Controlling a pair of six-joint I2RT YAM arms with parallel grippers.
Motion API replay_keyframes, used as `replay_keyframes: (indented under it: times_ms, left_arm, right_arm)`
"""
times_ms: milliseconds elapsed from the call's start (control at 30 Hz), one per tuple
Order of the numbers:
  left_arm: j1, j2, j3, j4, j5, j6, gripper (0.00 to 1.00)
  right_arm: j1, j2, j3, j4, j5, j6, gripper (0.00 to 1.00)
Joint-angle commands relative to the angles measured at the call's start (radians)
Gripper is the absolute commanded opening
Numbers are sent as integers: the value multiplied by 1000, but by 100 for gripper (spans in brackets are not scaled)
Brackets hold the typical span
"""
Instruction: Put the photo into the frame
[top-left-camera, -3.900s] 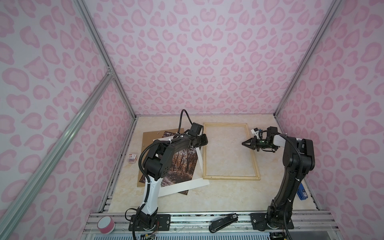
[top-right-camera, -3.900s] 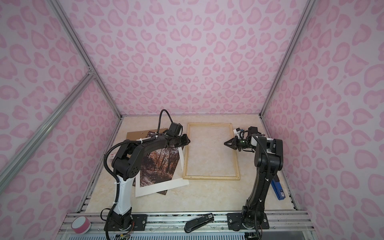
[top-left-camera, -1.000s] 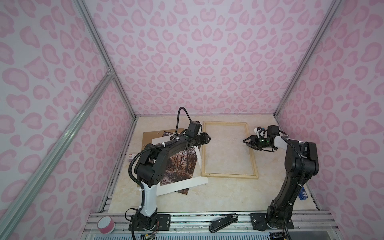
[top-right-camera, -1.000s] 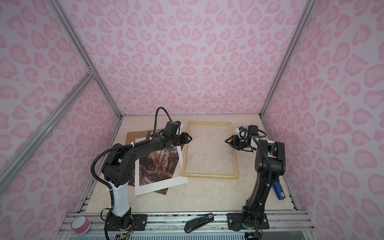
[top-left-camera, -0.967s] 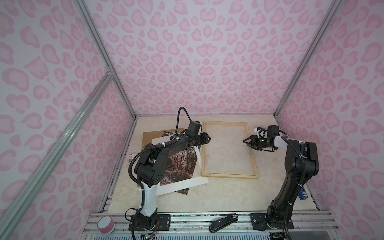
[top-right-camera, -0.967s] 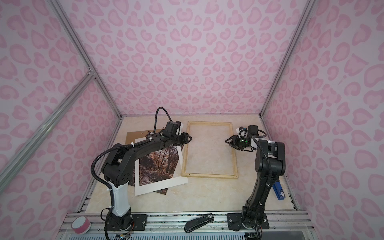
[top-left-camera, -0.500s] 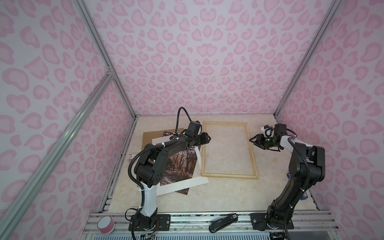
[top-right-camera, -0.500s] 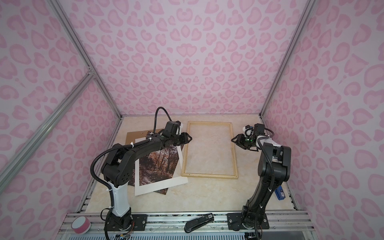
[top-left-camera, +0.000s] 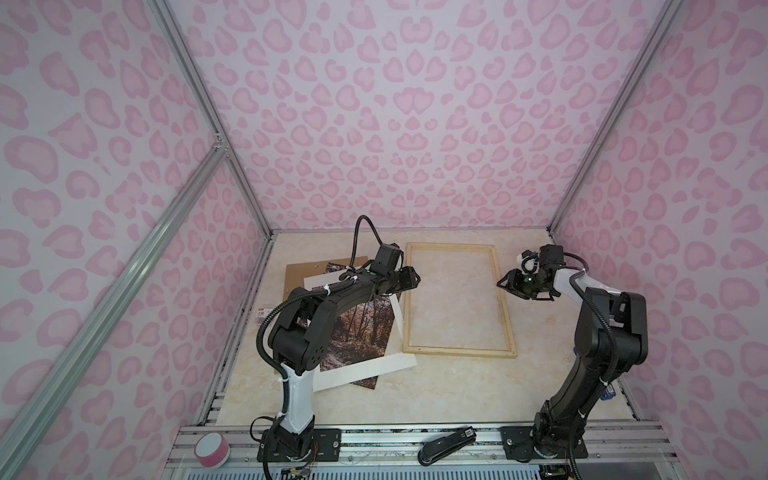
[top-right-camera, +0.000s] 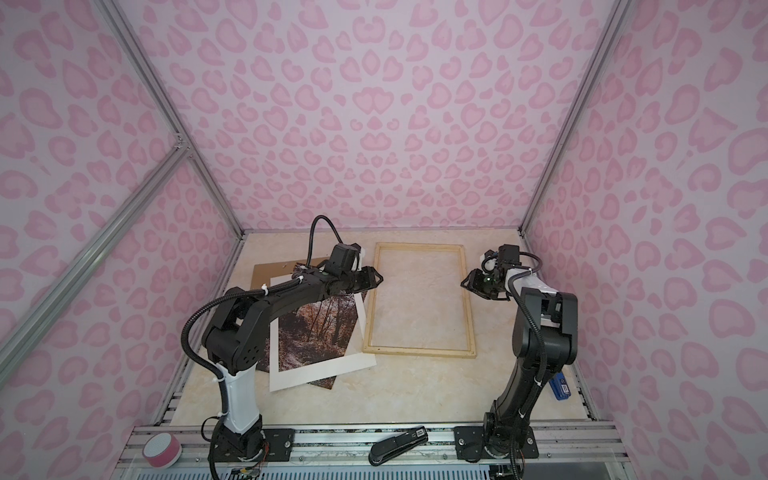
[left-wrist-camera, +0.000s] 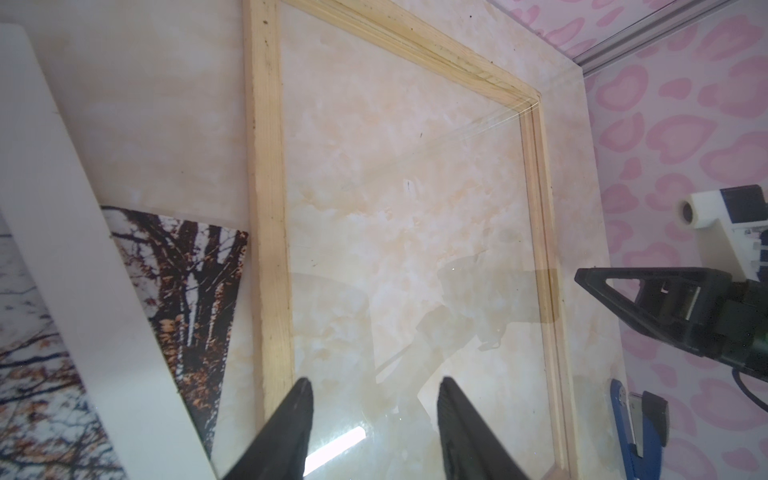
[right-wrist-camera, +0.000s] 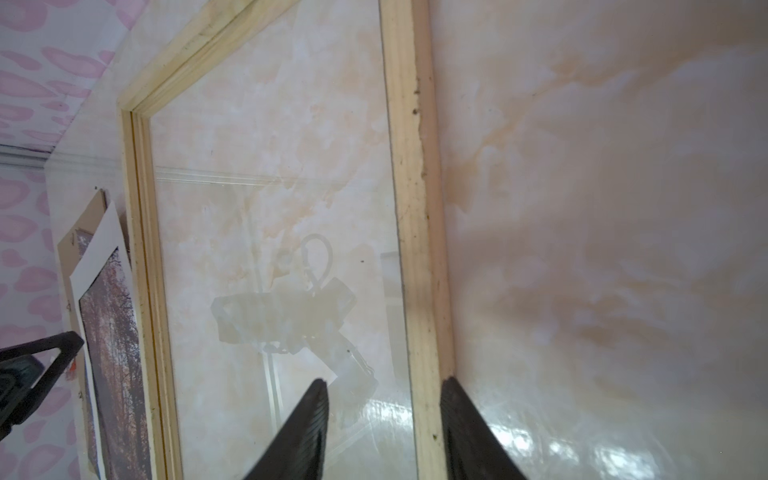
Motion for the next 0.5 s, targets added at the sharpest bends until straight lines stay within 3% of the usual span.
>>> replay_keyframes:
  times_ms: [0,200,467]
  left_arm:
    - [2,-23,-3,9,-6,13,51]
    - [2,-24,-2,9,-4,13,51]
    - [2,-25,-3,8,-1,14,51]
  right_arm:
    - [22,28,15,-46,101,-21,43]
    - [80,41,19,-84,285,-24,40]
    - [107,33,4,-76,343,-10,31]
